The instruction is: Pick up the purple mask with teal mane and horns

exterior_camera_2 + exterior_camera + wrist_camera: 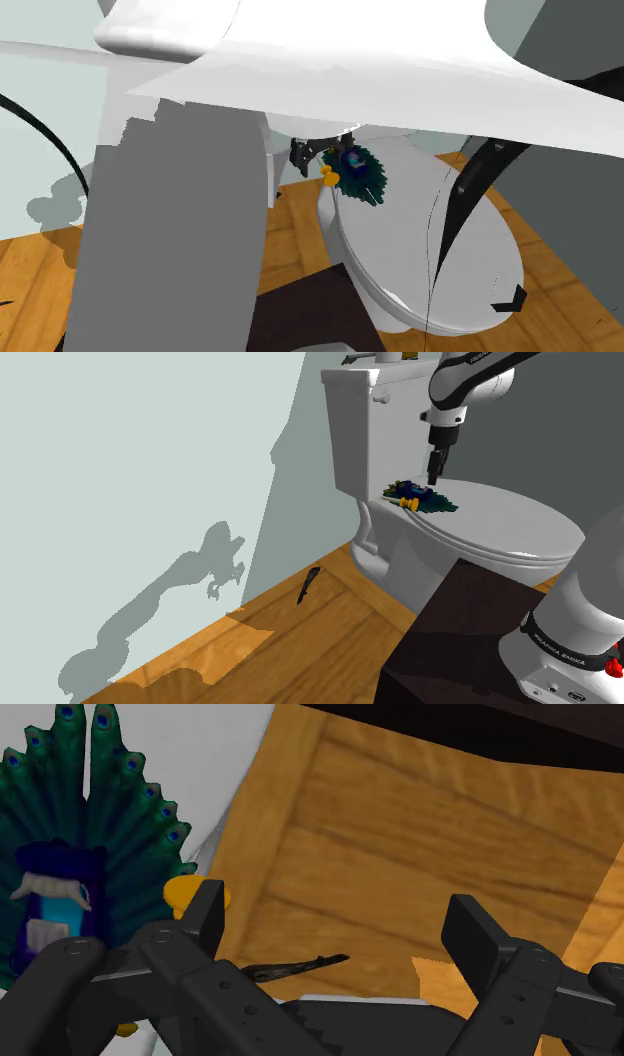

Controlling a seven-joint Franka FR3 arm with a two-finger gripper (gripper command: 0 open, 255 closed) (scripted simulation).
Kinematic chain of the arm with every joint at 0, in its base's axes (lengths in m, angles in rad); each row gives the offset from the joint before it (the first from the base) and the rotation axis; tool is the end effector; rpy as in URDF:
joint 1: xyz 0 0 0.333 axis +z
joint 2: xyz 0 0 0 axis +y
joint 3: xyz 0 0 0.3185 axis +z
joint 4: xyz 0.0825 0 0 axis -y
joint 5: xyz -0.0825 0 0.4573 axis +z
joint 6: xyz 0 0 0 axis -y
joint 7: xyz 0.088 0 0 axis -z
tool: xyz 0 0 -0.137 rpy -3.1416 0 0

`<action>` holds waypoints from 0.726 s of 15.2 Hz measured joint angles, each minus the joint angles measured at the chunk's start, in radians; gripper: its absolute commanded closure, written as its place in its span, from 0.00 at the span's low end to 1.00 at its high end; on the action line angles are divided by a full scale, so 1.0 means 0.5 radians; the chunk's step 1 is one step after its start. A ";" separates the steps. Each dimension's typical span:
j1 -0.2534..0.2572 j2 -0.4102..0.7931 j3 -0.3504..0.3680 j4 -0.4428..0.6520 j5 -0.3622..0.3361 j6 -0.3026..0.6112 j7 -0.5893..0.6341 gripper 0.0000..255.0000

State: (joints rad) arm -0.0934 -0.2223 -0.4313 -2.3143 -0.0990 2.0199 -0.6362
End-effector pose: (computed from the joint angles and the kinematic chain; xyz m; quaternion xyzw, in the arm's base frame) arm 0.4531 -0.2683 0.3518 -0.9953 -0.0859 0.0361 0.0265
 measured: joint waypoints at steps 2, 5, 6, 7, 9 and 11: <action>-0.009 0.149 -0.061 0.072 0.051 0.069 -0.118 0.00; -0.030 0.382 -0.130 0.234 0.160 0.122 -0.299 0.00; -0.045 0.451 -0.148 0.266 0.196 0.151 -0.361 0.00; -0.058 0.536 -0.160 0.331 0.242 0.160 -0.420 0.00; -0.100 0.719 -0.176 0.468 0.346 0.181 -0.548 0.00; -0.146 0.885 -0.171 0.607 0.439 0.182 -0.650 0.00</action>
State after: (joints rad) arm -0.1667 0.2204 -0.5170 -2.0106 0.1204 2.1111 -0.9614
